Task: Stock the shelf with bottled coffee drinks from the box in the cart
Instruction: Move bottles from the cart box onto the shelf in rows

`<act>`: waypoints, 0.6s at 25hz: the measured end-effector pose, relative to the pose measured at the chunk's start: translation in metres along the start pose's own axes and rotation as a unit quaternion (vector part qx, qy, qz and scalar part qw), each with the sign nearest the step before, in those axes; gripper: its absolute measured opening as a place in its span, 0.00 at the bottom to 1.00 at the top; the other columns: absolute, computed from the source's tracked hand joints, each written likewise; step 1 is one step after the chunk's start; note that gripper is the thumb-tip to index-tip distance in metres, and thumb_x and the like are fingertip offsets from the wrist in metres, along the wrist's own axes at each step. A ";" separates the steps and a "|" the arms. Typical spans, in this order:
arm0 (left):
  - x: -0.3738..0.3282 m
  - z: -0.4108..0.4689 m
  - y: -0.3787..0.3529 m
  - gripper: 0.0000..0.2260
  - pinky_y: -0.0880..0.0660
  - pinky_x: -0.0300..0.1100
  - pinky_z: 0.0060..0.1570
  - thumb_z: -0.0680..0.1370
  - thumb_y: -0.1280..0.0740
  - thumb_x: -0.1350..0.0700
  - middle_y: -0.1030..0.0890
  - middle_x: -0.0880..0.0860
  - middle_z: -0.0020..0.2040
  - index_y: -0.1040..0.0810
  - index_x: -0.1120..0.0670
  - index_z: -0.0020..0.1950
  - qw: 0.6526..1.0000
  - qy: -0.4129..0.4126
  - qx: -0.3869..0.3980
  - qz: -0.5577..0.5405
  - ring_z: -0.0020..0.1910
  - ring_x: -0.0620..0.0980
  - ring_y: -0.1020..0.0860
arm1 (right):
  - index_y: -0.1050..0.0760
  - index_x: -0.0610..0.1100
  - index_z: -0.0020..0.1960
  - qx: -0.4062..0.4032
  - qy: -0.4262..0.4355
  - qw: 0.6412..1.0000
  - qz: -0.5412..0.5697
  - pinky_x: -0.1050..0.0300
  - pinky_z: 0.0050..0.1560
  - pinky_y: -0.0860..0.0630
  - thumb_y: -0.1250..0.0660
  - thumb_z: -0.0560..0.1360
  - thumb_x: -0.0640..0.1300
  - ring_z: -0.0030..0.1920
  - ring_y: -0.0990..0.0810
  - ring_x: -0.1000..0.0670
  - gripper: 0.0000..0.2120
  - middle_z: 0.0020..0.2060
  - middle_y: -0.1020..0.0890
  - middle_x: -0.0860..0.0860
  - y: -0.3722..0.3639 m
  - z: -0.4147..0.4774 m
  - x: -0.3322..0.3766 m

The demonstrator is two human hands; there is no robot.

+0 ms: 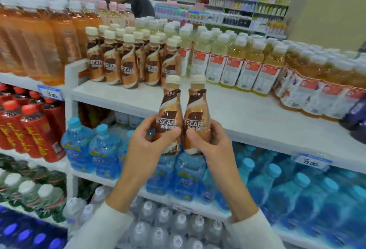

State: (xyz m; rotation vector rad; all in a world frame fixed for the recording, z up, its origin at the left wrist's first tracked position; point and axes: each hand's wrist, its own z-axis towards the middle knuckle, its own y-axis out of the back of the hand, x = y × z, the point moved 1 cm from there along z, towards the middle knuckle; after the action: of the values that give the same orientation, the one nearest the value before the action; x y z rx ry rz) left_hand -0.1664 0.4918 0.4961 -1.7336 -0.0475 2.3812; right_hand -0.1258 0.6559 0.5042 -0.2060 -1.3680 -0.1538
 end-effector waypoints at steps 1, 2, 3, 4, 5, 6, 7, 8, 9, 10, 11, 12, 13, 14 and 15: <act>-0.001 0.009 -0.010 0.17 0.18 0.36 0.45 0.67 0.21 0.45 0.12 0.46 0.51 0.16 0.40 0.55 1.000 -0.008 0.010 0.000 0.48 0.46 0.13 | 0.22 0.51 0.61 0.003 0.007 1.000 -0.012 0.60 0.51 0.18 0.21 0.71 0.52 0.52 0.14 0.53 0.21 0.52 0.13 0.53 0.009 0.007 0.004; -0.002 0.019 -0.019 0.18 0.19 0.36 0.45 0.68 0.21 0.46 0.13 0.45 0.52 0.17 0.40 0.56 1.000 -0.018 0.022 0.002 0.49 0.45 0.14 | 0.22 0.51 0.60 -0.001 0.016 1.000 -0.017 0.61 0.49 0.18 0.22 0.71 0.51 0.51 0.14 0.53 0.20 0.51 0.13 0.53 0.017 0.017 0.008; -0.003 0.031 -0.027 0.19 0.19 0.35 0.45 0.68 0.21 0.46 0.13 0.44 0.53 0.18 0.40 0.58 0.999 -0.028 0.037 0.009 0.49 0.44 0.14 | 0.22 0.50 0.60 -0.011 0.025 0.999 -0.017 0.61 0.47 0.19 0.22 0.71 0.48 0.50 0.14 0.52 0.19 0.50 0.13 0.52 0.022 0.027 0.011; -0.005 0.043 -0.033 0.21 0.19 0.34 0.46 0.68 0.21 0.45 0.14 0.43 0.53 0.19 0.40 0.60 0.998 -0.036 0.054 0.019 0.50 0.44 0.14 | 0.22 0.48 0.59 -0.025 0.034 0.999 -0.017 0.62 0.46 0.19 0.22 0.72 0.47 0.49 0.14 0.52 0.19 0.49 0.13 0.52 0.026 0.038 0.013; -0.006 0.057 -0.039 0.22 0.19 0.35 0.47 0.69 0.22 0.45 0.14 0.42 0.54 0.21 0.40 0.62 0.996 -0.037 0.070 0.027 0.52 0.44 0.14 | 0.23 0.48 0.59 -0.037 0.042 0.998 -0.020 0.62 0.45 0.19 0.22 0.72 0.46 0.49 0.14 0.53 0.18 0.49 0.14 0.52 0.029 0.049 0.016; -0.006 0.070 -0.043 0.22 0.19 0.35 0.48 0.69 0.22 0.45 0.14 0.41 0.54 0.22 0.39 0.62 0.995 -0.033 0.085 0.032 0.52 0.43 0.15 | 0.23 0.48 0.59 -0.048 0.046 0.997 -0.027 0.63 0.45 0.20 0.22 0.72 0.46 0.49 0.14 0.54 0.18 0.49 0.14 0.53 0.031 0.059 0.018; -0.005 0.084 -0.048 0.21 0.19 0.36 0.48 0.70 0.22 0.46 0.14 0.40 0.54 0.23 0.38 0.61 0.994 -0.032 0.101 0.039 0.53 0.42 0.15 | 0.24 0.49 0.59 -0.058 0.049 0.997 -0.034 0.63 0.45 0.20 0.22 0.72 0.46 0.48 0.14 0.55 0.19 0.49 0.14 0.53 0.033 0.070 0.020; -0.002 0.096 -0.050 0.20 0.20 0.35 0.49 0.72 0.22 0.48 0.15 0.38 0.54 0.24 0.37 0.60 0.992 -0.034 0.114 0.049 0.53 0.41 0.15 | 0.24 0.49 0.60 -0.066 0.050 0.996 -0.044 0.63 0.45 0.20 0.22 0.72 0.46 0.48 0.15 0.56 0.19 0.49 0.14 0.53 0.035 0.079 0.021; 0.002 0.106 -0.053 0.19 0.20 0.35 0.50 0.73 0.22 0.49 0.15 0.37 0.54 0.25 0.36 0.60 0.990 -0.036 0.125 0.063 0.53 0.40 0.16 | 0.25 0.50 0.61 -0.072 0.049 0.995 -0.055 0.64 0.45 0.20 0.22 0.73 0.45 0.48 0.15 0.58 0.20 0.50 0.15 0.54 0.036 0.087 0.020; 0.007 0.114 -0.055 0.19 0.21 0.34 0.50 0.74 0.23 0.49 0.16 0.35 0.54 0.26 0.36 0.60 0.988 -0.036 0.132 0.074 0.54 0.38 0.17 | 0.26 0.50 0.61 -0.075 0.045 0.994 -0.064 0.64 0.45 0.21 0.22 0.73 0.45 0.48 0.16 0.59 0.21 0.51 0.16 0.54 0.037 0.094 0.018; 0.011 0.119 -0.056 0.20 0.21 0.34 0.51 0.75 0.23 0.49 0.17 0.34 0.55 0.27 0.35 0.60 0.987 -0.034 0.136 0.081 0.54 0.37 0.17 | 0.27 0.51 0.62 -0.076 0.040 0.994 -0.070 0.64 0.45 0.21 0.22 0.73 0.44 0.48 0.16 0.59 0.22 0.52 0.16 0.54 0.038 0.099 0.016; 0.016 0.124 -0.056 0.20 0.21 0.33 0.51 0.75 0.23 0.49 0.17 0.33 0.55 0.28 0.35 0.60 0.987 -0.030 0.137 0.081 0.55 0.36 0.18 | 0.28 0.51 0.61 -0.074 0.036 0.994 -0.070 0.64 0.45 0.21 0.22 0.72 0.43 0.48 0.16 0.60 0.22 0.52 0.17 0.55 0.037 0.103 0.013; 0.021 0.127 -0.056 0.20 0.22 0.32 0.51 0.75 0.23 0.49 0.18 0.32 0.55 0.29 0.35 0.60 0.987 -0.027 0.136 0.076 0.55 0.36 0.18 | 0.30 0.51 0.61 -0.070 0.035 0.995 -0.069 0.64 0.46 0.20 0.22 0.72 0.42 0.49 0.16 0.60 0.23 0.51 0.17 0.55 0.037 0.107 0.010; 0.025 0.128 -0.056 0.21 0.22 0.32 0.51 0.74 0.23 0.48 0.18 0.32 0.55 0.29 0.35 0.61 0.988 -0.024 0.134 0.070 0.55 0.36 0.18 | 0.30 0.51 0.61 -0.064 0.036 0.995 -0.072 0.64 0.47 0.20 0.21 0.72 0.42 0.49 0.16 0.60 0.24 0.50 0.17 0.57 0.037 0.109 0.006; 0.028 0.130 -0.056 0.22 0.22 0.31 0.51 0.73 0.23 0.47 0.18 0.32 0.55 0.30 0.35 0.62 0.989 -0.022 0.132 0.064 0.56 0.36 0.18 | 0.31 0.52 0.61 -0.061 0.038 0.995 -0.075 0.64 0.48 0.20 0.21 0.72 0.42 0.50 0.17 0.60 0.25 0.49 0.17 0.59 0.038 0.111 0.002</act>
State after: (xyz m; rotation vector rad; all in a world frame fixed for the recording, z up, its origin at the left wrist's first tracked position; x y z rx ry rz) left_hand -0.2896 0.5630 0.5182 -1.6040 0.3685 2.3837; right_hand -0.2225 0.7184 0.5251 -0.1987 -1.2983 -0.3679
